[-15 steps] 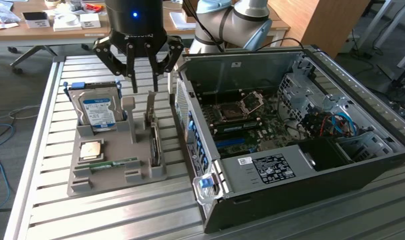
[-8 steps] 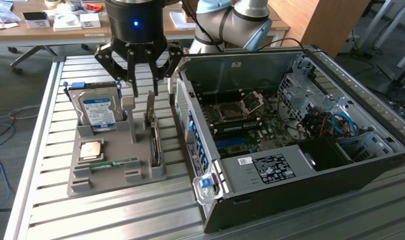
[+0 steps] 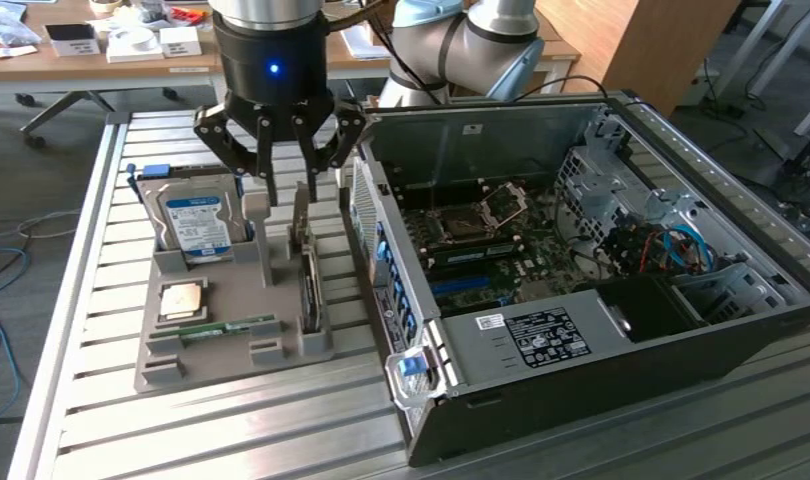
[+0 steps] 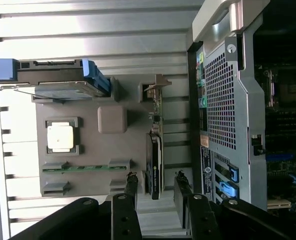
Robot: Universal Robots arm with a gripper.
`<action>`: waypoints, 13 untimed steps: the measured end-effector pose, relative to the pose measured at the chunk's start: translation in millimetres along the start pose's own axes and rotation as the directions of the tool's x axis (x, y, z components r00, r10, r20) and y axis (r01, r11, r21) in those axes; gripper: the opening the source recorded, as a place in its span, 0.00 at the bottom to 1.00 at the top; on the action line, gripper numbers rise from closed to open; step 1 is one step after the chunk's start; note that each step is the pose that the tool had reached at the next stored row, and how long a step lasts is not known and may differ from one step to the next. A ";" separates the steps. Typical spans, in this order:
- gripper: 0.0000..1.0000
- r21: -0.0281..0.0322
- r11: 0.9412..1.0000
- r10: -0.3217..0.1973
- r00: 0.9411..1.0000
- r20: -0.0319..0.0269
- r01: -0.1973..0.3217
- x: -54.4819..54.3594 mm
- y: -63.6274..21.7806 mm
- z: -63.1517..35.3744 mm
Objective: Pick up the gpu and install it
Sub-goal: 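Pick up the gpu and move the gpu toward the slot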
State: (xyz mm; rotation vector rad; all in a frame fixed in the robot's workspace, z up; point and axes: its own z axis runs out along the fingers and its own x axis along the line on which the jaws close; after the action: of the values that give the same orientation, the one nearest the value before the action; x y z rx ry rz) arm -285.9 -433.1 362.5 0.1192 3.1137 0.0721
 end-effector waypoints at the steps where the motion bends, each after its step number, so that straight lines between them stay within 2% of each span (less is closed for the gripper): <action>1: 0.43 0.000 1.000 0.000 1.000 0.000 0.000 0.0 -0.1 1.8; 7: 0.43 -0.001 1.000 0.000 1.000 0.000 0.000 0.3 -0.6 12.6; 13: 0.43 -0.001 1.000 0.000 1.000 0.000 0.000 0.3 -0.6 13.7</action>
State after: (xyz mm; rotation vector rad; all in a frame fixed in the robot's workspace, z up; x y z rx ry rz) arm -285.9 -433.1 348.8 0.1192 3.1136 0.0742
